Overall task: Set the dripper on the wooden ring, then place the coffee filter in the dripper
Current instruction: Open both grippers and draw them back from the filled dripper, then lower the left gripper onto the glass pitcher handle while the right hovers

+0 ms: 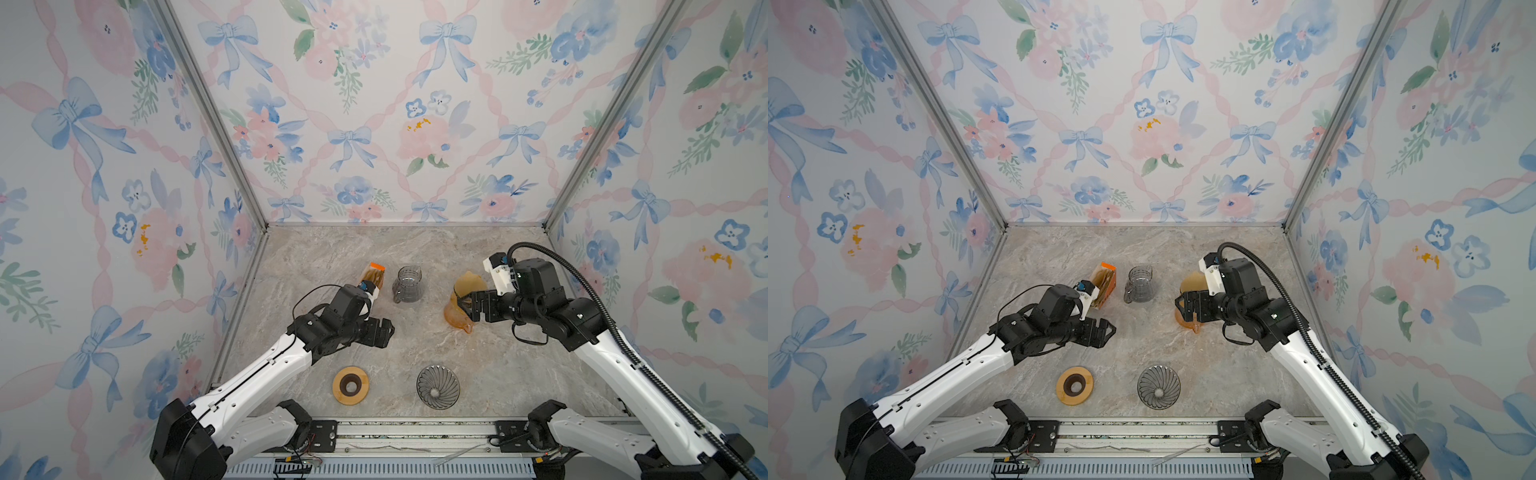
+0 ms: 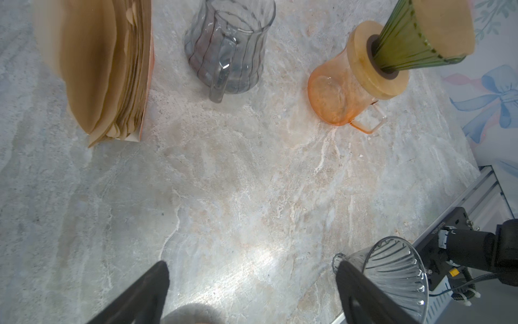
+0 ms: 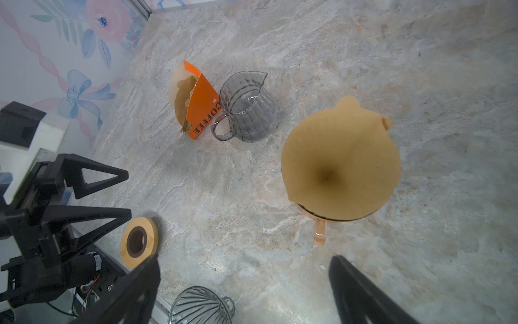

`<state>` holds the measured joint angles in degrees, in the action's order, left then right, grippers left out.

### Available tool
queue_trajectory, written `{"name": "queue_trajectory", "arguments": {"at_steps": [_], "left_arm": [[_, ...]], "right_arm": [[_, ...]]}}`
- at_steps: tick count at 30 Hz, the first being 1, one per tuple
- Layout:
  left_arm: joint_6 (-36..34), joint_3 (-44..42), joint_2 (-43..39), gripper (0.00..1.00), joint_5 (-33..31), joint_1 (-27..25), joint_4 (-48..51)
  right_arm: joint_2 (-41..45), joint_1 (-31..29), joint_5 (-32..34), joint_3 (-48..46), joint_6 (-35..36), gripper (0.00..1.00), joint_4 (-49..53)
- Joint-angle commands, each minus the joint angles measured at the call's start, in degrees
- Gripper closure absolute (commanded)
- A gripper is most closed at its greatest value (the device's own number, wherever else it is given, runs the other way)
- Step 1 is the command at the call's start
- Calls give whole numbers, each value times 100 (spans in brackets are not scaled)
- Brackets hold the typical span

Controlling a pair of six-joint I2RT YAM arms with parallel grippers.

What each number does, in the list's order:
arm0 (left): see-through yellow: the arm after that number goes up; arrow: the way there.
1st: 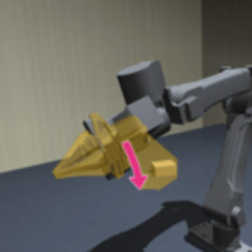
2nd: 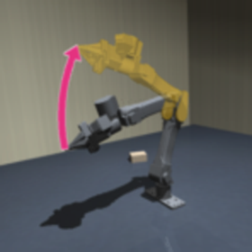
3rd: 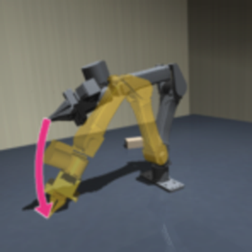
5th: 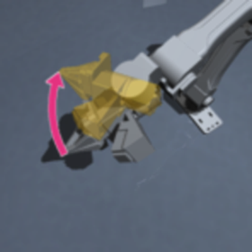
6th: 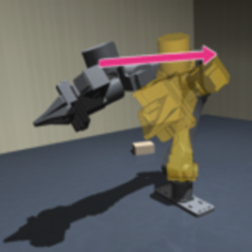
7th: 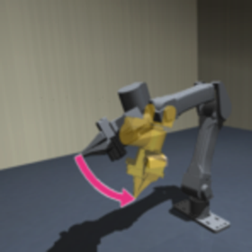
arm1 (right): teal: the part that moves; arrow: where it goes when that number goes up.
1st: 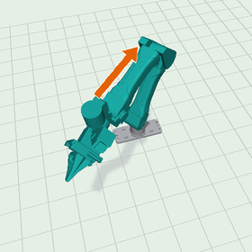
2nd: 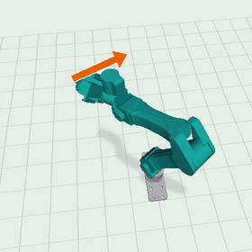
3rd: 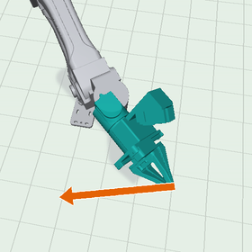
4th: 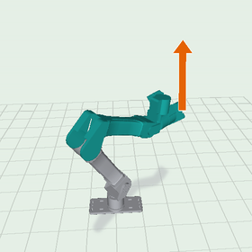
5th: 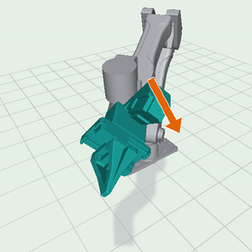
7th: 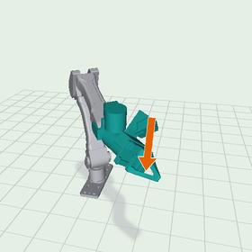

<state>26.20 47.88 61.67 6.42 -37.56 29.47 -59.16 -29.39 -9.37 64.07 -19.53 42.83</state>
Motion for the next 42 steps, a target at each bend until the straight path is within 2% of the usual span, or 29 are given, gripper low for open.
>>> {"name": "queue_trajectory", "arguments": {"at_steps": [1,3,7,10,15,20,26,33,42], "left_arm": [[-19,158,193,9,61,3,-556],[-271,275,450,13,91,2,-885],[-718,721,1186,19,-254,19,-1005],[-1016,1074,1741,30,-191,37,-1058],[-1248,1493,2416,33,-376,57,-1125],[-1316,1747,2838,34,-253,144,-1286],[-1389,1834,3066,35,-386,193,-1349],[-1429,1774,3131,36,-123,255,-1413],[-1699,1955,3509,43,-242,258,-1396]], "right_arm": [[114,-181,220,-85,-34,4,3],[155,-275,322,-110,-16,4,-18],[245,-318,375,-256,25,4,-132],[312,-319,400,-342,63,4,-182],[423,-330,366,-437,19,4,-345],[564,-333,339,-646,-243,4,-788],[589,-354,442,-728,-378,4,-1221],[633,-367,397,-936,-460,4,-1664],[616,-366,344,-997,-306,4,-1704]]}}
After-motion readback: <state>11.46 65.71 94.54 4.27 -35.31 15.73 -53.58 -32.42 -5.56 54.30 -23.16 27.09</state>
